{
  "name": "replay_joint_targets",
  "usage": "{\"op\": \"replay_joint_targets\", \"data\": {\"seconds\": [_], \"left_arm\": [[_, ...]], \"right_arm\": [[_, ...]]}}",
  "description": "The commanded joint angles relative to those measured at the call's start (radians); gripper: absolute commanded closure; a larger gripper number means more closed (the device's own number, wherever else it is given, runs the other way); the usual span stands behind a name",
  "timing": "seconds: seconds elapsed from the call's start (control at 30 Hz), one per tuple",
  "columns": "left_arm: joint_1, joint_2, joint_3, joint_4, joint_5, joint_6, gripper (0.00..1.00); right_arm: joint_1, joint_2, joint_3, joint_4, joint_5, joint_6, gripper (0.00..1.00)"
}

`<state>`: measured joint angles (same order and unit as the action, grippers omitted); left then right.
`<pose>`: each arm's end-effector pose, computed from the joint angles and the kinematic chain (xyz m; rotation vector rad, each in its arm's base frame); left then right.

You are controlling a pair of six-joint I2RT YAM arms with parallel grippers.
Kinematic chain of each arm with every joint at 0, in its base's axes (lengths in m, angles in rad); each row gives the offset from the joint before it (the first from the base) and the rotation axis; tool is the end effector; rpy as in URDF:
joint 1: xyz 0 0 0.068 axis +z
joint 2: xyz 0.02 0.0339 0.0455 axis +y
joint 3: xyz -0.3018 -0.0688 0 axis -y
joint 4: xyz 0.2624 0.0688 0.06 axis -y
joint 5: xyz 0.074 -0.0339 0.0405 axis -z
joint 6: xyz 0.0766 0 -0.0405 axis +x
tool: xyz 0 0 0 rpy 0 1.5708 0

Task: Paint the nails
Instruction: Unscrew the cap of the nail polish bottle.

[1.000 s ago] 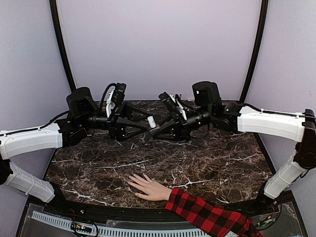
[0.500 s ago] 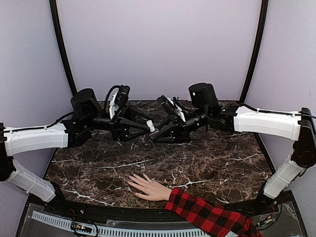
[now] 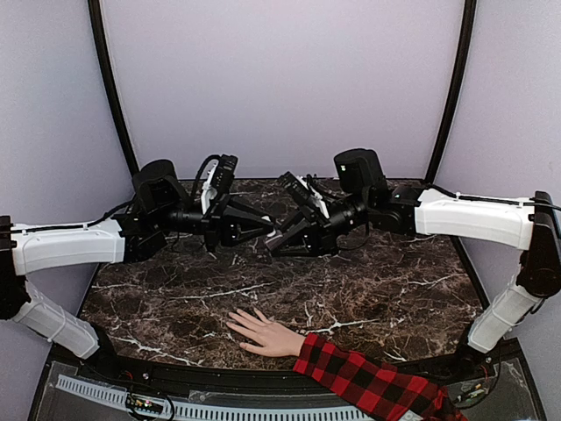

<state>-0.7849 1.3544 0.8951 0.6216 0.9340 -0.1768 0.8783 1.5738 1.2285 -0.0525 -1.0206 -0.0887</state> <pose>0.1935 -0.2803 0.3650 1.2272 1.1008 -1.4056 0.2008 0.3444 0.3388 -1.5404 1.3818 1.4979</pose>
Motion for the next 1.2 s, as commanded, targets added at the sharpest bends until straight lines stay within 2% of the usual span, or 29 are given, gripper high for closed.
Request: {"op": "replay_joint_targets", "data": {"seconds": [0.0, 0.1, 0.37, 0.63, 0.93, 1.17], "left_arm": [[-0.010, -0.043, 0.007, -0.022, -0.065, 0.016, 0.93], [-0.010, -0.042, 0.007, -0.058, -0.160, 0.021, 1.00], [-0.010, -0.041, 0.003, -0.068, -0.322, 0.007, 1.00], [-0.011, 0.001, 0.018, -0.116, -0.584, -0.032, 1.00], [-0.031, 0.087, 0.032, -0.098, -0.812, -0.144, 1.00], [-0.043, 0.152, 0.044, -0.109, -0.986, -0.259, 1.00]], "right_arm": [[-0.002, -0.025, 0.007, 0.048, 0.080, 0.007, 1.00], [-0.006, -0.048, -0.017, 0.100, 0.189, 0.034, 1.00], [-0.011, -0.049, -0.015, 0.122, 0.445, 0.081, 1.00], [0.001, -0.042, -0.004, 0.146, 0.725, 0.089, 1.00], [0.076, 0.017, 0.049, 0.124, 1.065, 0.027, 1.00], [0.110, 0.074, 0.110, 0.114, 1.214, 0.023, 1.00]]}}
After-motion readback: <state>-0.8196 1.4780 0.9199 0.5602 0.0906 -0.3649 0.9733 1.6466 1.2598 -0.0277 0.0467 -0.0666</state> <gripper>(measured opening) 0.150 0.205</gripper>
